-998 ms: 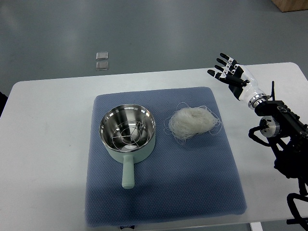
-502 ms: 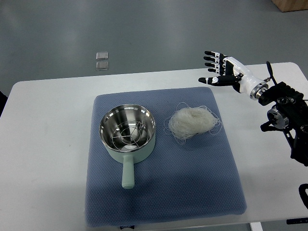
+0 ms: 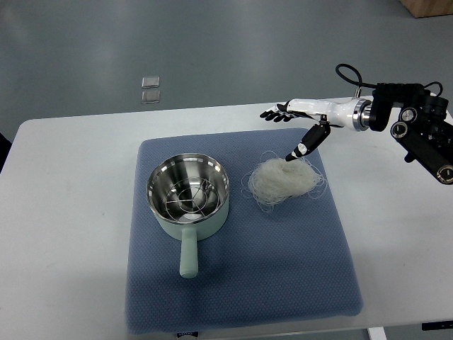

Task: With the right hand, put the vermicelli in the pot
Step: 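Move the right hand over the white vermicelli bundle and lower it, then close the right hand fingers around the vermicelli bundle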

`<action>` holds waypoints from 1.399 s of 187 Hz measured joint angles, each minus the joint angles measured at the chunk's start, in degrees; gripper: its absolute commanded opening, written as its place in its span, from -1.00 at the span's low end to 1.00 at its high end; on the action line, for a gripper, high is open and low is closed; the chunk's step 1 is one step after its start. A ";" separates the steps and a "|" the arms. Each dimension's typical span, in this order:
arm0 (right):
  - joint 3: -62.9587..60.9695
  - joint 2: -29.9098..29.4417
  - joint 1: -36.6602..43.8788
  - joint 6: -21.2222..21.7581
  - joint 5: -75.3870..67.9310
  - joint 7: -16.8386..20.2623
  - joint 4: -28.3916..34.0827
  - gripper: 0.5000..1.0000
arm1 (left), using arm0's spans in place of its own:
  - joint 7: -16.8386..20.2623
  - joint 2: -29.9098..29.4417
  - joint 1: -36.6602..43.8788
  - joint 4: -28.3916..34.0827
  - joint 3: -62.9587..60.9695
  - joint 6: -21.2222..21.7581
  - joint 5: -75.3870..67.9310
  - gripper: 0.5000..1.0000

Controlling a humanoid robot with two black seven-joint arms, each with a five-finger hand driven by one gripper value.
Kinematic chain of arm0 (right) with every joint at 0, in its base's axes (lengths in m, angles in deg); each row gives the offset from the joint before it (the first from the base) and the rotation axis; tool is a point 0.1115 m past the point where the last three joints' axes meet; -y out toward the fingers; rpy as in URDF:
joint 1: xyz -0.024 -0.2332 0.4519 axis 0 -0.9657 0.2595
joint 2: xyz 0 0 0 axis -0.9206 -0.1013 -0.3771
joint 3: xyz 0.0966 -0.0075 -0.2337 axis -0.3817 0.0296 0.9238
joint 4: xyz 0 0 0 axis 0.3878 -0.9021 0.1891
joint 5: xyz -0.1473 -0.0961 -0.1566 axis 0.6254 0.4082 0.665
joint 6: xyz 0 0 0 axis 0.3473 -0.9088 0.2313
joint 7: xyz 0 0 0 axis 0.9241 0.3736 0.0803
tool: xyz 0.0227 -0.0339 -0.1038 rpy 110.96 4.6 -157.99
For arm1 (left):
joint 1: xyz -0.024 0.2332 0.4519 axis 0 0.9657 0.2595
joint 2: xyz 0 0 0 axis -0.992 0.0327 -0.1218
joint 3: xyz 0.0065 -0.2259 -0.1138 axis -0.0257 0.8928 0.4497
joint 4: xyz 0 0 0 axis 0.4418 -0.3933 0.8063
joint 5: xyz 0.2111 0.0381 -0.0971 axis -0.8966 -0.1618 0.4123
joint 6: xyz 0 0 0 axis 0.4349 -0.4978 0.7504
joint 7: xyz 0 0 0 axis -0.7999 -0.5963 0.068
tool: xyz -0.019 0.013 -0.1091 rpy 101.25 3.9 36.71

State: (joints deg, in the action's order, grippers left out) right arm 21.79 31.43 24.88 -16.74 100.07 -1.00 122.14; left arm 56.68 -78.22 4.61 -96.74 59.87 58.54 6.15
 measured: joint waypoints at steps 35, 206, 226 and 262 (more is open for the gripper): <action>2.58 -0.90 0.22 0.12 5.77 0.10 1.15 0.69 | 0.00 0.00 0.00 -0.03 0.14 0.00 0.01 1.00; 10.95 -1.08 -0.86 0.13 15.00 0.37 2.66 0.08 | 0.00 0.00 -0.04 0.56 0.15 0.00 0.04 1.00; 11.14 -1.30 -1.09 0.12 15.60 0.52 2.55 -1.00 | 0.00 0.00 -0.06 0.56 0.15 0.00 0.04 1.00; 10.52 -2.03 -1.20 0.13 17.47 0.64 2.28 -1.00 | 0.00 0.00 -0.06 0.62 0.15 0.00 0.04 1.00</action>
State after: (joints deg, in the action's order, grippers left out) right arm 32.31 29.40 23.68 -16.61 117.54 -0.36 124.42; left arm 56.69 -78.22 4.55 -96.12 60.02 58.54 6.19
